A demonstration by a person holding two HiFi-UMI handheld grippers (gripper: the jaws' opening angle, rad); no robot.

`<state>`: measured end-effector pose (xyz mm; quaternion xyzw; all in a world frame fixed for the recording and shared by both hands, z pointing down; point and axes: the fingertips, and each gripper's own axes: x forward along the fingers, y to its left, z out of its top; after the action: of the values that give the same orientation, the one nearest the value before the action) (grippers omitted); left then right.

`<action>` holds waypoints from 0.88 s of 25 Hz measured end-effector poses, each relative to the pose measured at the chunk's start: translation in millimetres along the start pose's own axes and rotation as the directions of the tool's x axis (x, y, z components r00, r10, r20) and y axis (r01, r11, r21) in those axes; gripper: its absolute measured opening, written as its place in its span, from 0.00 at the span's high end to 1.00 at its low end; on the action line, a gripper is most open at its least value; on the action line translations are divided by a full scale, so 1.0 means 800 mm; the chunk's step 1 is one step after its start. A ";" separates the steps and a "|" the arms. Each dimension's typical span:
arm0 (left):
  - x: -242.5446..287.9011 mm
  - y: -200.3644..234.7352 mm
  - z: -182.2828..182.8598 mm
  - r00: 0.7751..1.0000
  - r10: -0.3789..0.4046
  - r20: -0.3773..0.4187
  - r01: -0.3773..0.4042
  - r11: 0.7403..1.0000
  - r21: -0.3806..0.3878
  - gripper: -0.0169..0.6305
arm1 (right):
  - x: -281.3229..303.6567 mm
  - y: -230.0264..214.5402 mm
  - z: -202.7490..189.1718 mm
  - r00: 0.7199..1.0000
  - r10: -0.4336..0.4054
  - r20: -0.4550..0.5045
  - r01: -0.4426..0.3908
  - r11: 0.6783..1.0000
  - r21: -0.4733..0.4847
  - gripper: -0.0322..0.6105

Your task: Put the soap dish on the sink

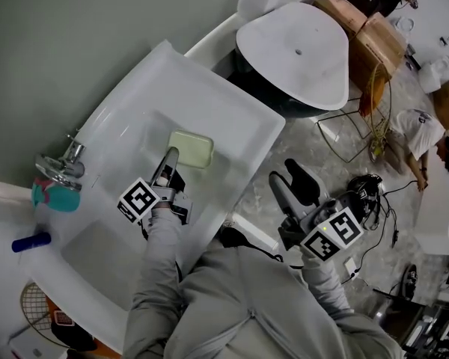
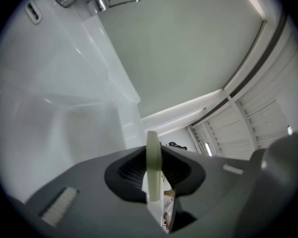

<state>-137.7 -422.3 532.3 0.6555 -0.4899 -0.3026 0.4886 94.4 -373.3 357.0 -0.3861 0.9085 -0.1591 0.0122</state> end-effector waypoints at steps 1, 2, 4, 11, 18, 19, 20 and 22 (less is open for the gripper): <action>0.007 0.006 0.002 1.000 0.011 0.012 -0.011 1.000 -0.009 0.77 | 0.000 -0.007 0.000 1.000 -0.006 -0.002 0.006 1.000 0.003 0.66; 0.014 0.011 0.003 0.999 0.020 0.025 -0.019 1.000 -0.018 0.77 | 0.000 -0.014 0.000 1.000 -0.011 -0.003 0.011 1.000 0.006 0.66; 0.027 0.020 0.005 0.998 0.036 0.054 -0.034 0.999 -0.031 0.77 | 0.000 -0.026 -0.001 1.000 -0.018 -0.004 0.018 1.000 0.012 0.66; 0.058 0.044 0.004 0.989 0.098 0.107 -0.093 0.995 -0.045 0.77 | 0.001 -0.058 -0.001 0.999 -0.034 -0.005 0.034 0.999 0.031 0.66; 0.071 0.049 0.005 0.982 0.144 0.123 -0.153 0.986 0.065 0.77 | 0.002 -0.074 -0.005 0.999 -0.038 -0.013 0.039 0.998 0.044 0.66; 0.073 0.048 0.004 0.983 0.142 0.118 -0.153 0.984 0.087 0.77 | 0.003 -0.076 -0.006 0.999 -0.036 -0.014 0.036 0.998 0.047 0.66; 0.074 0.047 0.003 0.984 0.142 0.112 -0.154 0.982 0.109 0.77 | 0.003 -0.077 -0.007 0.999 -0.032 -0.014 0.033 0.998 0.049 0.66; 0.077 0.045 0.000 0.985 0.143 0.097 -0.157 0.975 0.154 0.69 | 0.006 -0.078 -0.009 1.000 -0.025 -0.017 0.025 0.998 0.054 0.66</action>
<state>-129.2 -481.6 571.0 0.6404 -0.5815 -0.2520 0.4339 134.1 -415.3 382.6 -0.3957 0.8991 -0.1870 0.0132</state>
